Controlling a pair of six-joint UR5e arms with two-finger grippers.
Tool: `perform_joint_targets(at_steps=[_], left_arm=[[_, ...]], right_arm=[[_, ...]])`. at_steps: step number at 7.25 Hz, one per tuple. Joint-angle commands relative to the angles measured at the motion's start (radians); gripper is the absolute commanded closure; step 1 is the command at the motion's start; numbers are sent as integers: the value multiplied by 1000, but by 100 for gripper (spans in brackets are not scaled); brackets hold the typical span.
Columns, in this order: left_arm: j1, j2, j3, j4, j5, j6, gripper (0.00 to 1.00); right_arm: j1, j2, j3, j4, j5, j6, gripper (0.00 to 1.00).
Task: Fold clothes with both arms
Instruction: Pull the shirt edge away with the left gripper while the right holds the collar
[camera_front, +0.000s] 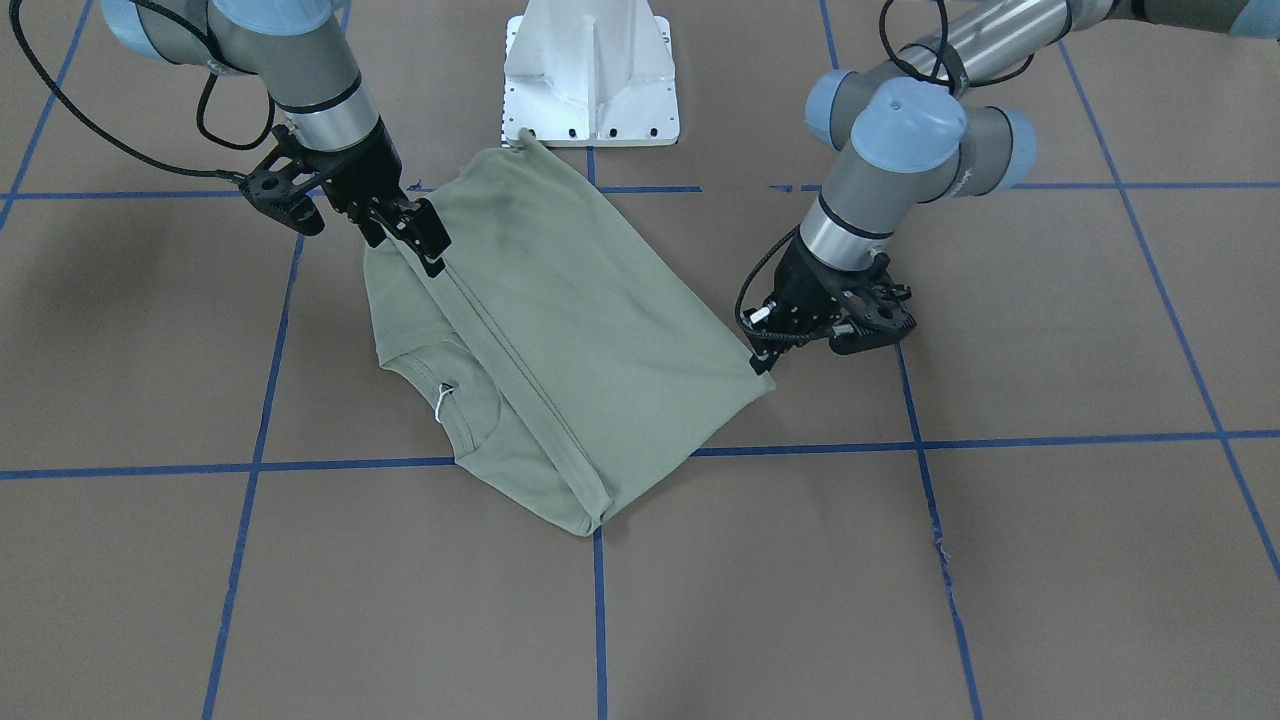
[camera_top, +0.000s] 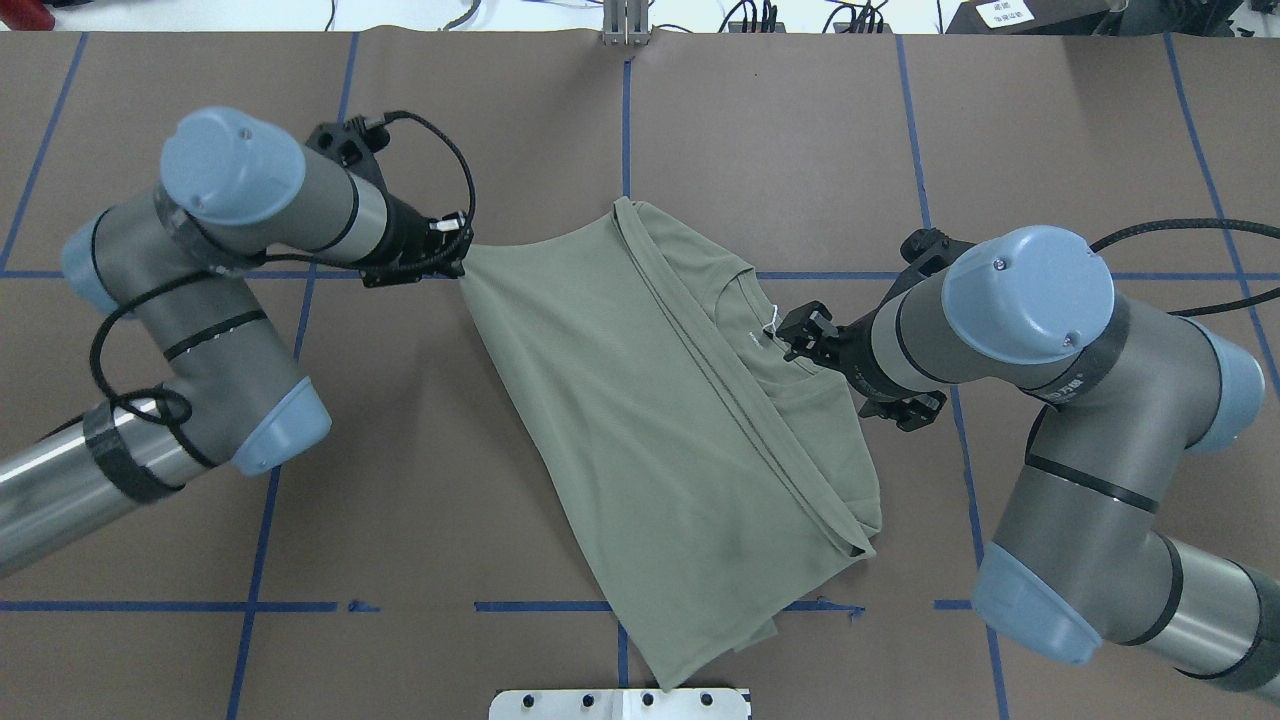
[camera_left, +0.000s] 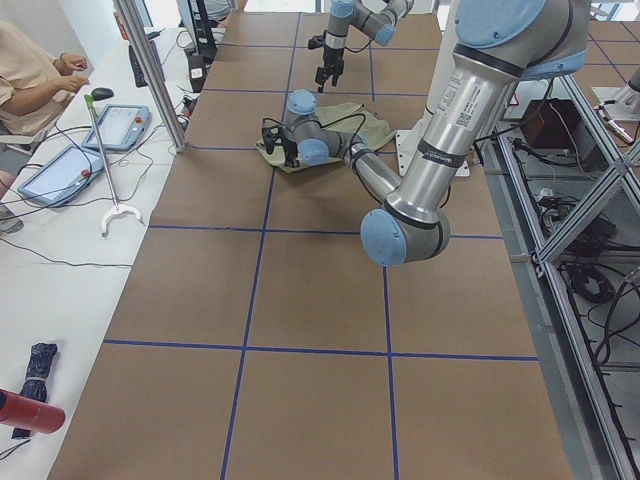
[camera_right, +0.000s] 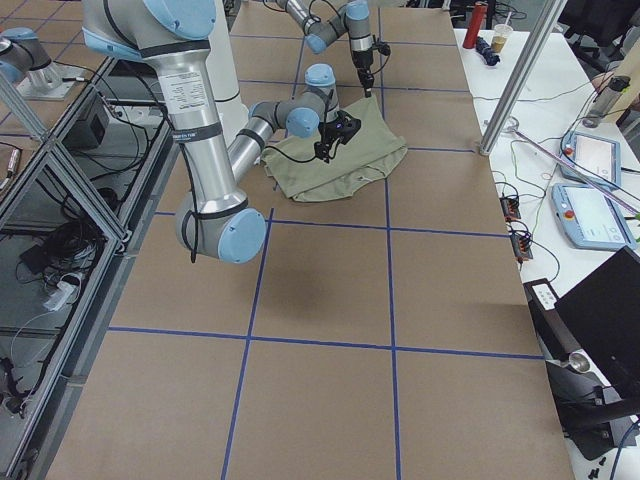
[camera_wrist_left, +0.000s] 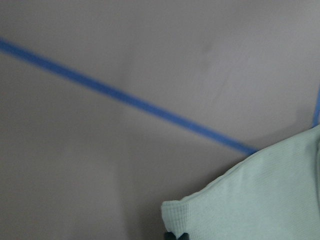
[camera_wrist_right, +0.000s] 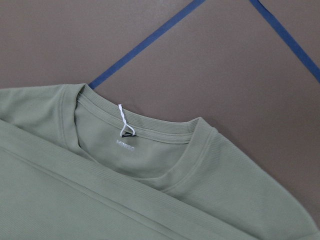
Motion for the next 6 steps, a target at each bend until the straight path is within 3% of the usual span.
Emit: perform_joint_targets(at_steps=[1, 2, 4, 5, 6], left_arm=[[-81, -168, 311, -269, 6, -37, 100], [-83, -281, 506, -340, 40, -30, 100], [-84, -356, 652, -389, 60, 103, 100], [-83, -388, 719, -407, 101, 107, 100], [-83, -393, 793, -506, 132, 111, 100]], right_arm=[[6, 7, 1, 3, 0, -1, 0], [7, 8, -4, 50, 0, -2, 0], [3, 7, -60, 160, -2, 1, 0], [1, 8, -67, 162, -2, 1, 0], [-2, 11, -67, 162, -3, -1, 0]])
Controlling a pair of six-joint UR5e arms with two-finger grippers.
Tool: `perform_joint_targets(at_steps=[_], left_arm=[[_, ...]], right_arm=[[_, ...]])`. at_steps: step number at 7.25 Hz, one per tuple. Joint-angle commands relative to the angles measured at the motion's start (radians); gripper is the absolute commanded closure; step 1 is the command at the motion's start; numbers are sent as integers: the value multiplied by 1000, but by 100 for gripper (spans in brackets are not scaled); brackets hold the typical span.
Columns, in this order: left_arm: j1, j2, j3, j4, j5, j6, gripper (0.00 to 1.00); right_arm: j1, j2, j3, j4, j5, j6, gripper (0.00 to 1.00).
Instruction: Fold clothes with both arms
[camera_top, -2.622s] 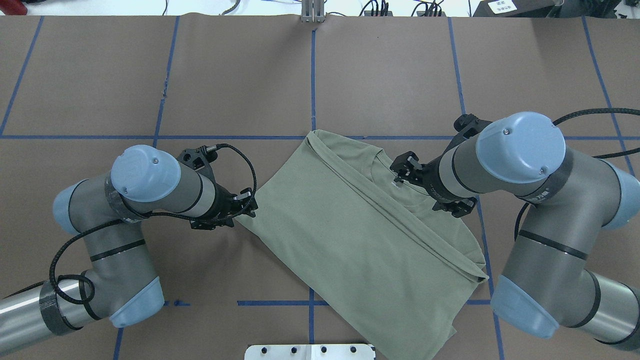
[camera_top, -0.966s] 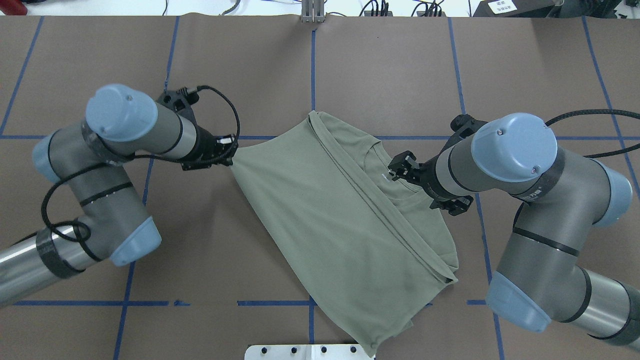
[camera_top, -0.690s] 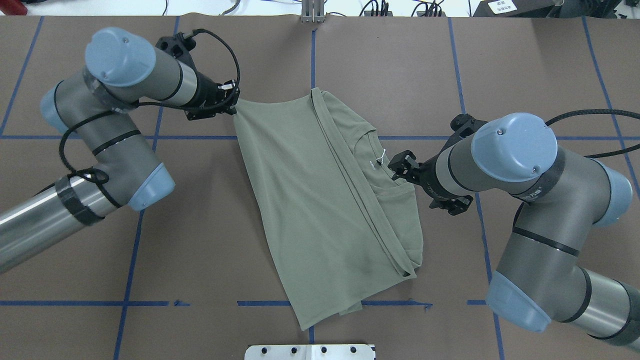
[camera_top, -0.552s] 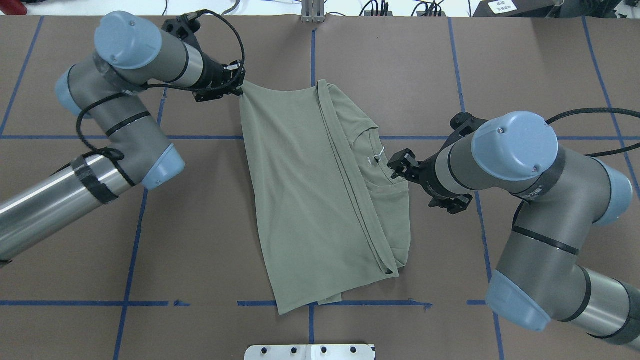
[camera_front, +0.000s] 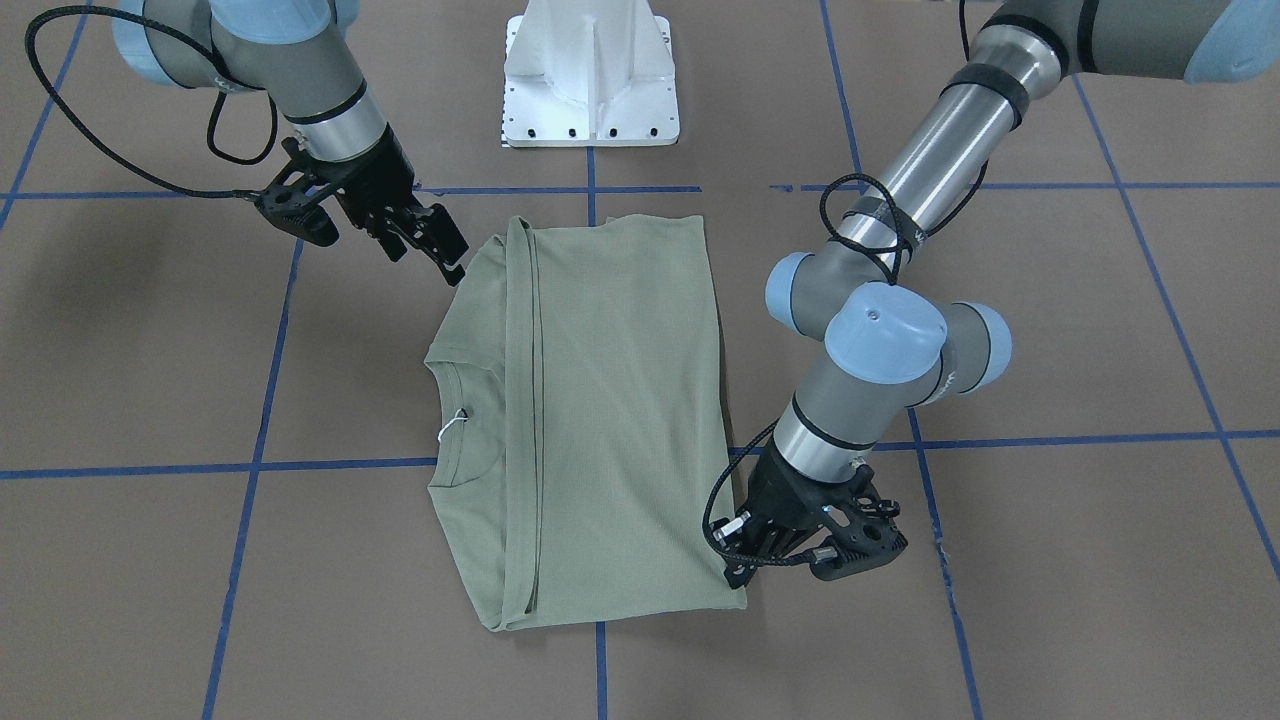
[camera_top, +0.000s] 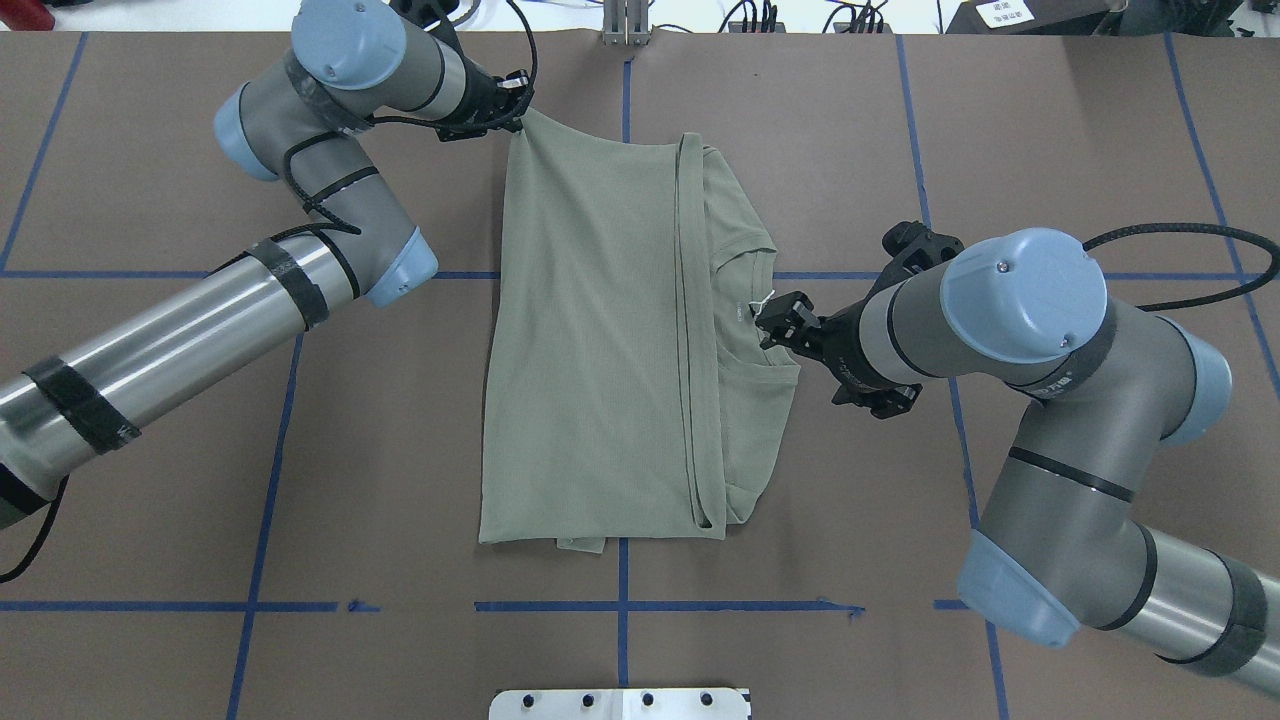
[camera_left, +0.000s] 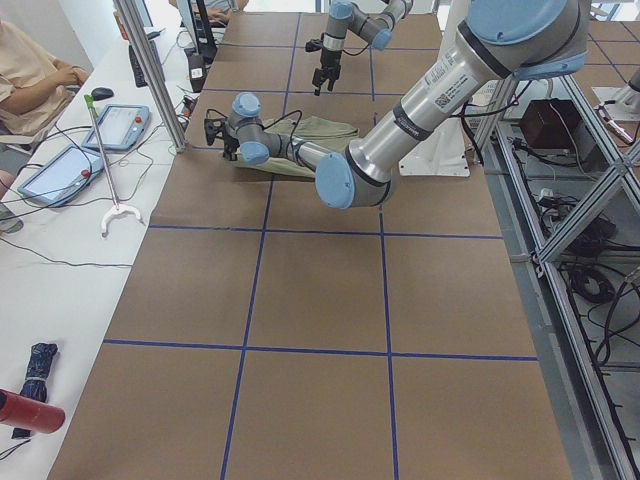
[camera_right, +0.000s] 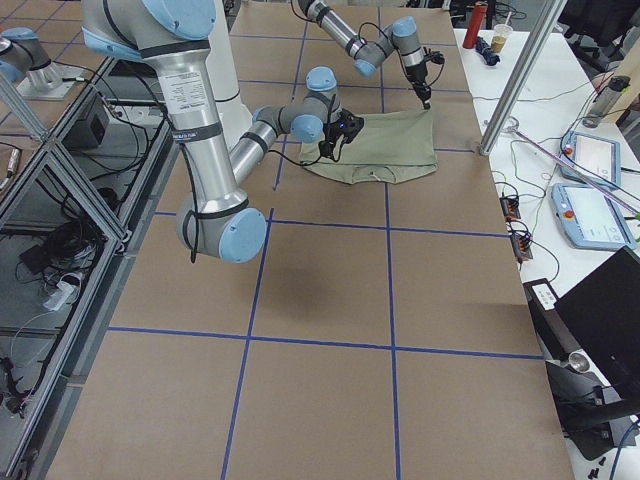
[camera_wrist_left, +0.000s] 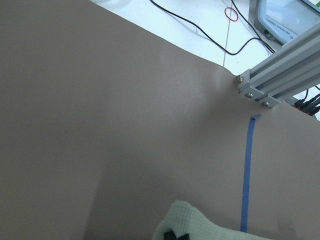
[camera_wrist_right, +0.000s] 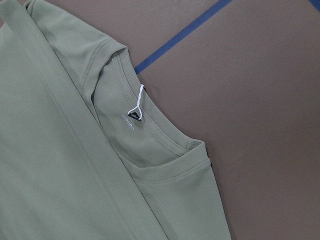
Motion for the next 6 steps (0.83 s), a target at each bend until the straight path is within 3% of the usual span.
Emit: perform_joint_targets(at_steps=[1, 2, 3, 4, 5, 6], left_arm=[[0, -53, 144, -110, 48, 28, 100], [-2, -55, 146, -113, 44, 31, 100], [-2, -50, 140, -127, 42, 33, 88], [1, -33, 135, -131, 44, 128, 1], [-2, 3, 82, -127, 44, 158, 0], [-2, 80, -49, -83, 17, 160, 0]], right_arm=[[-3, 14, -10, 9, 0, -1, 0], [-8, 22, -12, 7, 0, -1, 0], [-8, 31, -18, 9, -1, -1, 0], [-9, 58, -30, 1, -13, -1, 0], [-31, 64, -51, 1, -20, -6, 0], [-70, 116, -90, -8, -35, -42, 0]])
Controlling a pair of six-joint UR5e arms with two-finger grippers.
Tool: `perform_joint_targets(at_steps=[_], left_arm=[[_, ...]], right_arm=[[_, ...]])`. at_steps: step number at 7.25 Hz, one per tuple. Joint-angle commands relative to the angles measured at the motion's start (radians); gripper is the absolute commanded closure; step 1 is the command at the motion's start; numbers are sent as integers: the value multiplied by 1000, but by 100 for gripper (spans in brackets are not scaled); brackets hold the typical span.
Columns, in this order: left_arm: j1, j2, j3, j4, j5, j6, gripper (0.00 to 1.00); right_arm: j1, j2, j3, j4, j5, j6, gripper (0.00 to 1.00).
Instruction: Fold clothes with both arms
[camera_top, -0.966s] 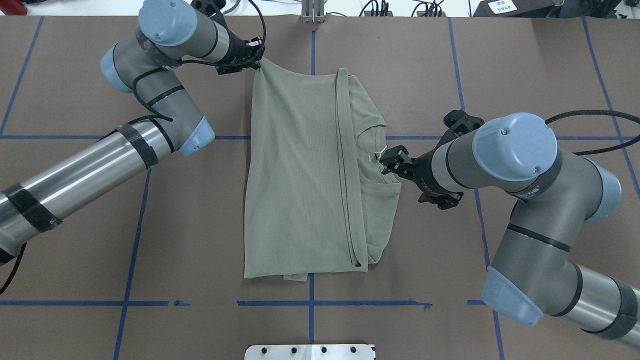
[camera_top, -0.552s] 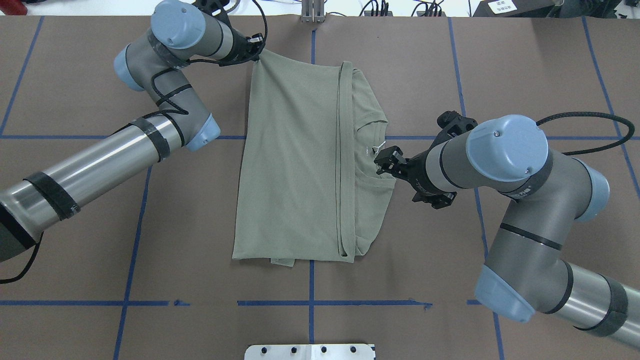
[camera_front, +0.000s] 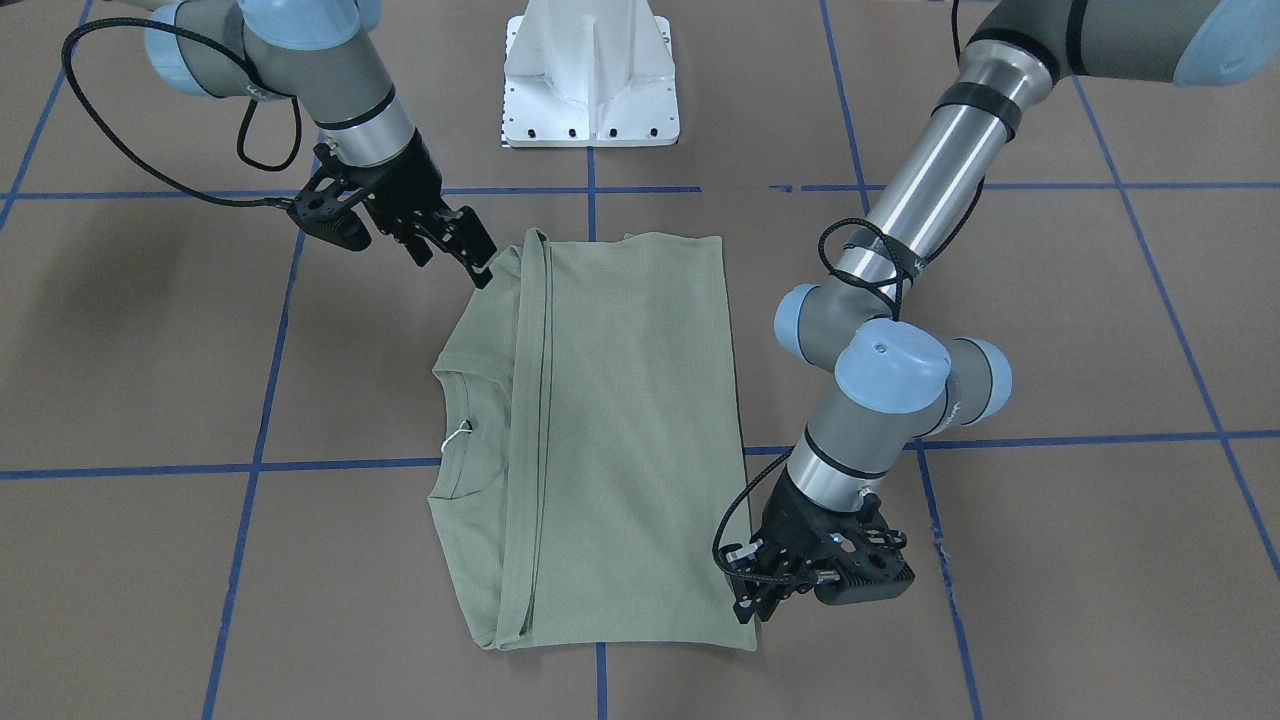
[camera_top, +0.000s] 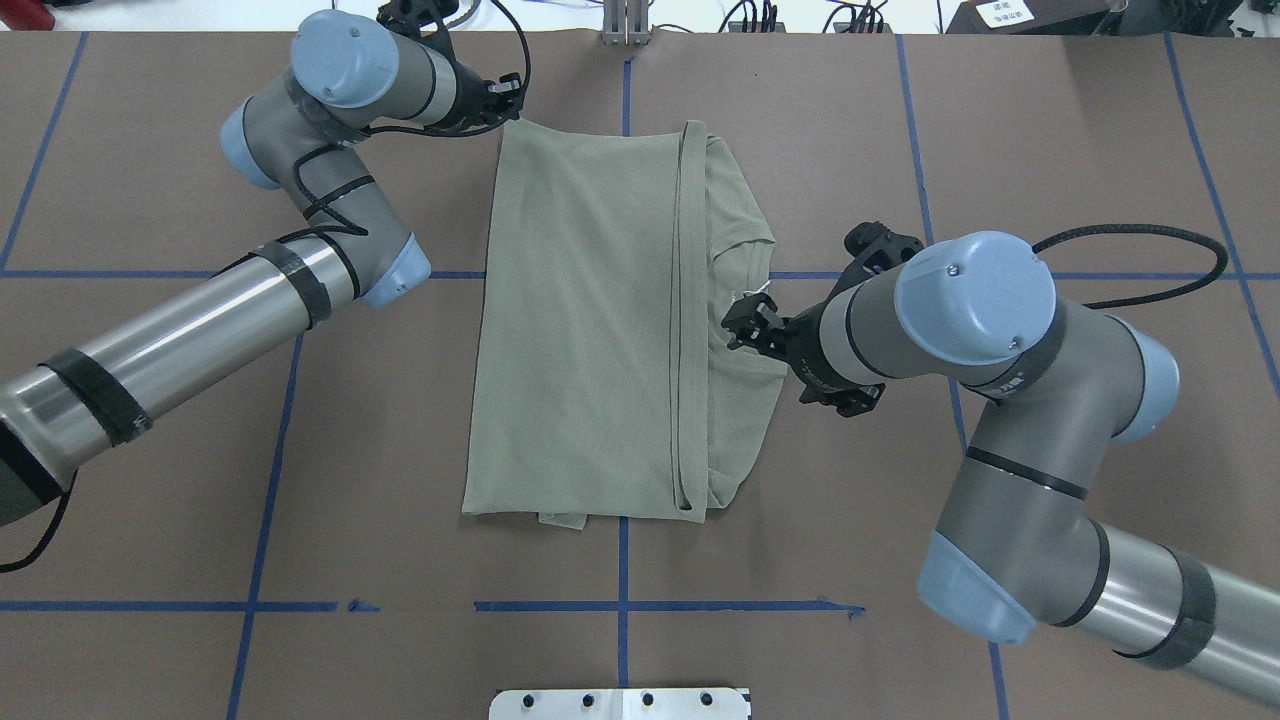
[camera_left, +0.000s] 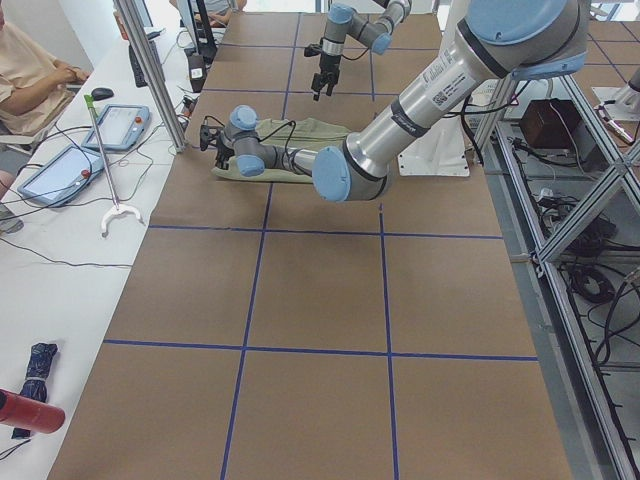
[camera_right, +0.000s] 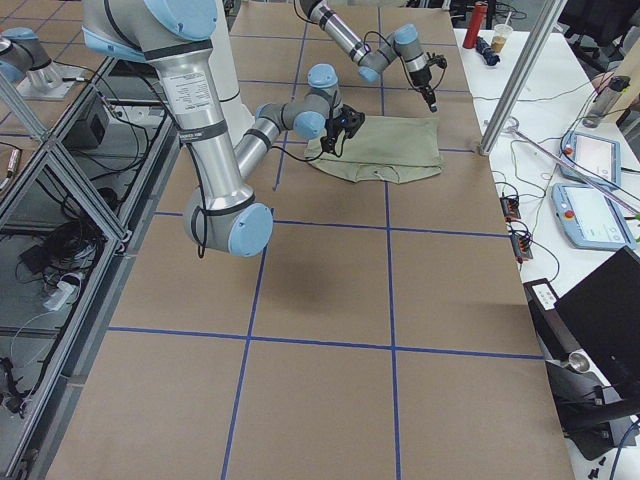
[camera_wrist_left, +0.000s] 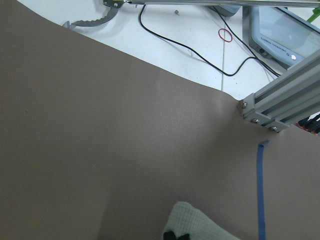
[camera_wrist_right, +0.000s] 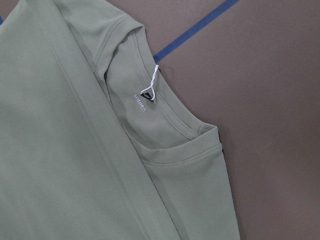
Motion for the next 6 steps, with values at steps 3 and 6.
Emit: perform_joint_targets(at_steps=[3, 6], left_arm=[[-2, 221, -268, 75, -76, 118, 0], [-5, 265, -282, 69, -74, 123, 0]], right_arm=[[-100, 80, -100, -20, -9, -275, 0], [-157, 242, -177, -330, -9, -568, 0]])
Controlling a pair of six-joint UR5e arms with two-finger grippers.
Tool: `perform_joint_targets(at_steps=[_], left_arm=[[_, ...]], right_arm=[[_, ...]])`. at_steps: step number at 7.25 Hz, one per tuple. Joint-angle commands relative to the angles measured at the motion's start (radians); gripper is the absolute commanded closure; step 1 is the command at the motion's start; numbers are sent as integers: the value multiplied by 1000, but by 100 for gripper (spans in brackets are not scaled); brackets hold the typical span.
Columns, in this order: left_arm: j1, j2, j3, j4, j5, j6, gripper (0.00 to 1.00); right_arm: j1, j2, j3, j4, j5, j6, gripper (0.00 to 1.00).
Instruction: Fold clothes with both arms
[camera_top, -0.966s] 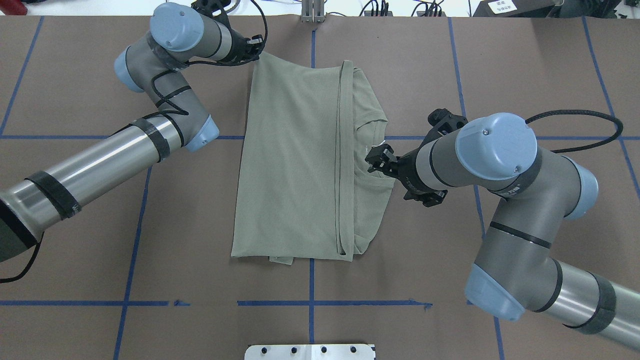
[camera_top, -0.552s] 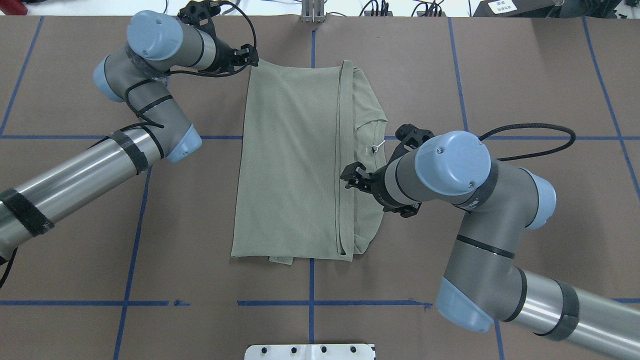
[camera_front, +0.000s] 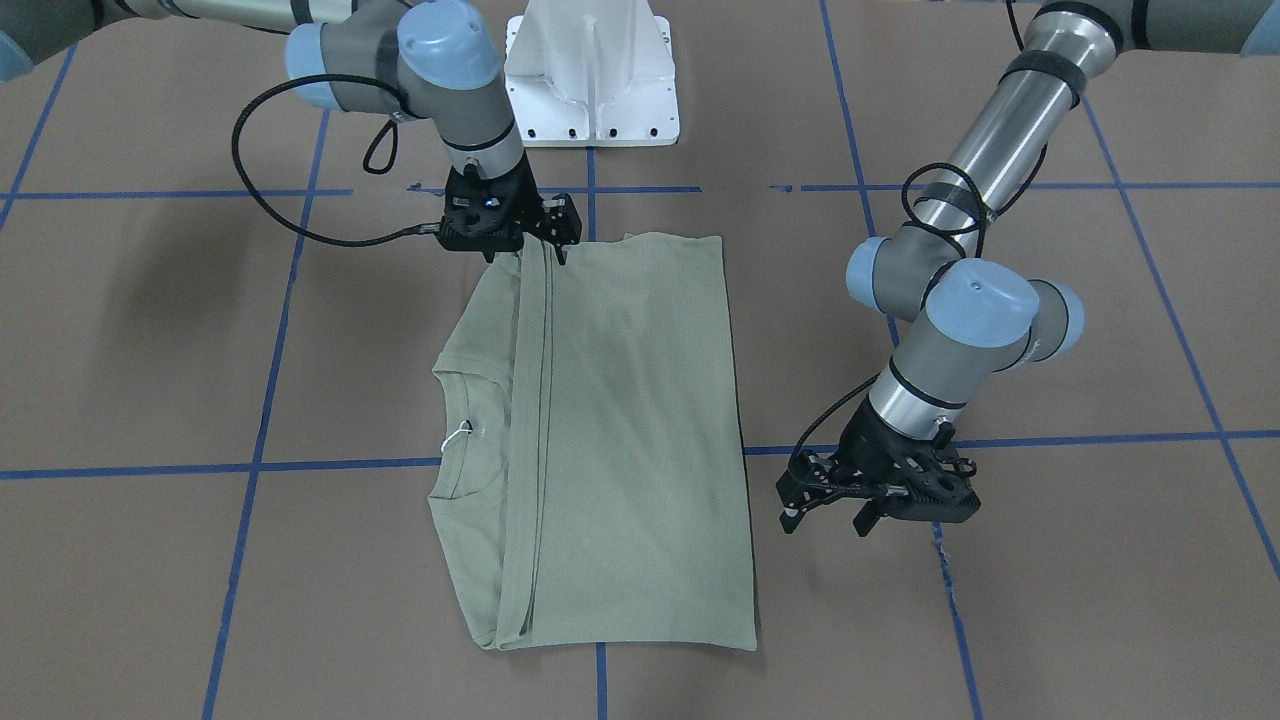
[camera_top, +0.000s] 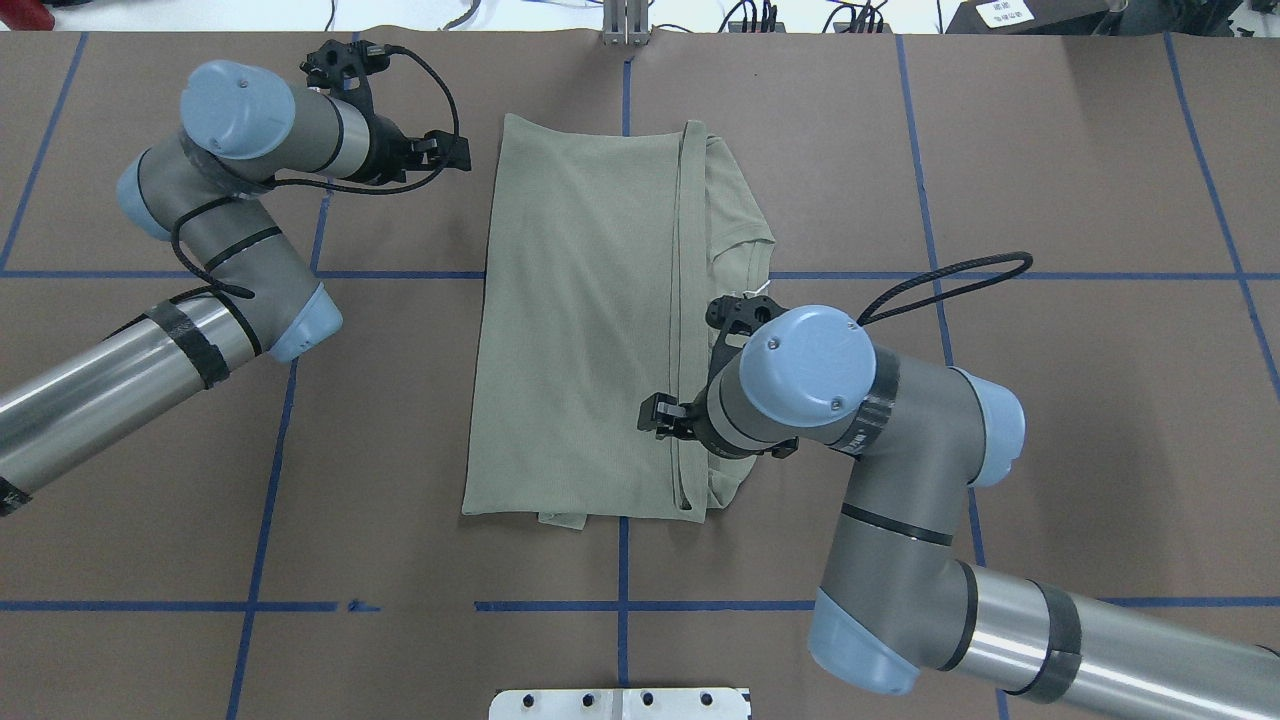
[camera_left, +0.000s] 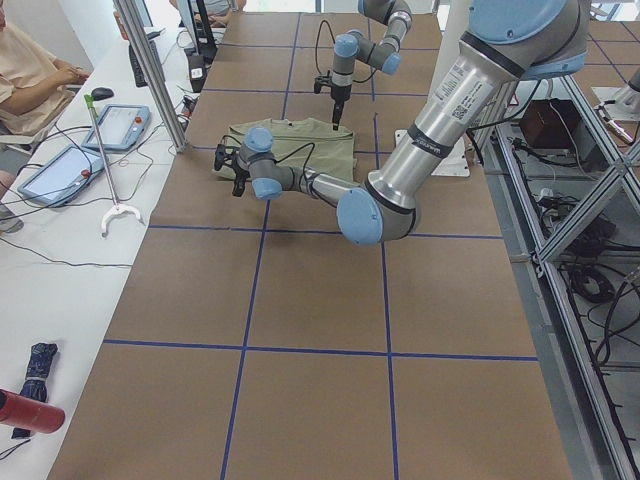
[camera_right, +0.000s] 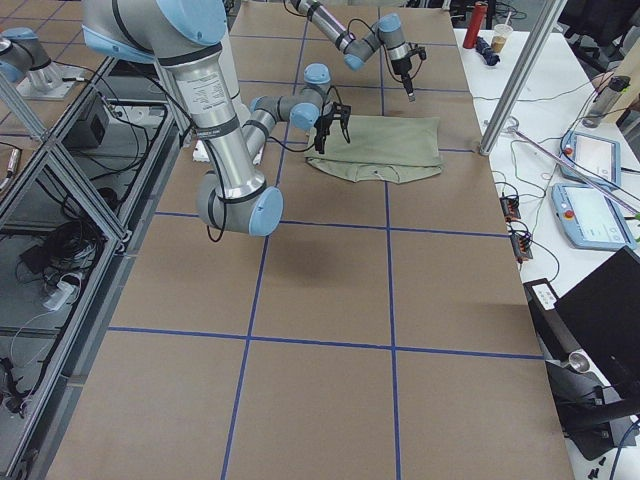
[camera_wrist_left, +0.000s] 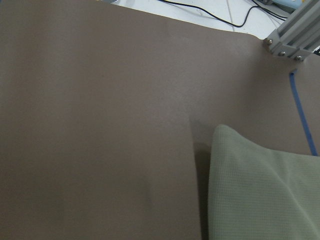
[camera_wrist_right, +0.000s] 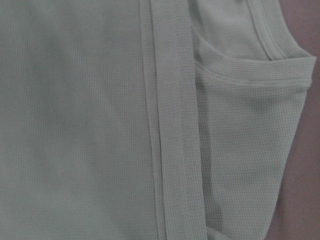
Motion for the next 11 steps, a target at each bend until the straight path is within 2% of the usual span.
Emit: perform_joint_targets(at_steps=[1, 2, 3, 6, 11], left_arm=[[-1, 14, -4, -4, -2, 1, 0], [-1, 20, -2, -4, 0, -1, 0], [-1, 26, -4, -5, 0, -7, 0], [-1, 28, -5, -7, 0, -10, 0], [-1, 28, -11, -42, -2, -62, 0]], right_arm=[[-29, 116, -65, -220, -10, -242, 0], [-34, 173, -96, -322, -13, -360, 0], [-44, 173, -114, -354, -33, -408, 0], [-61, 192, -176, -378, -48, -441, 0], [-64, 152, -164, -431, -47, -464, 0]])
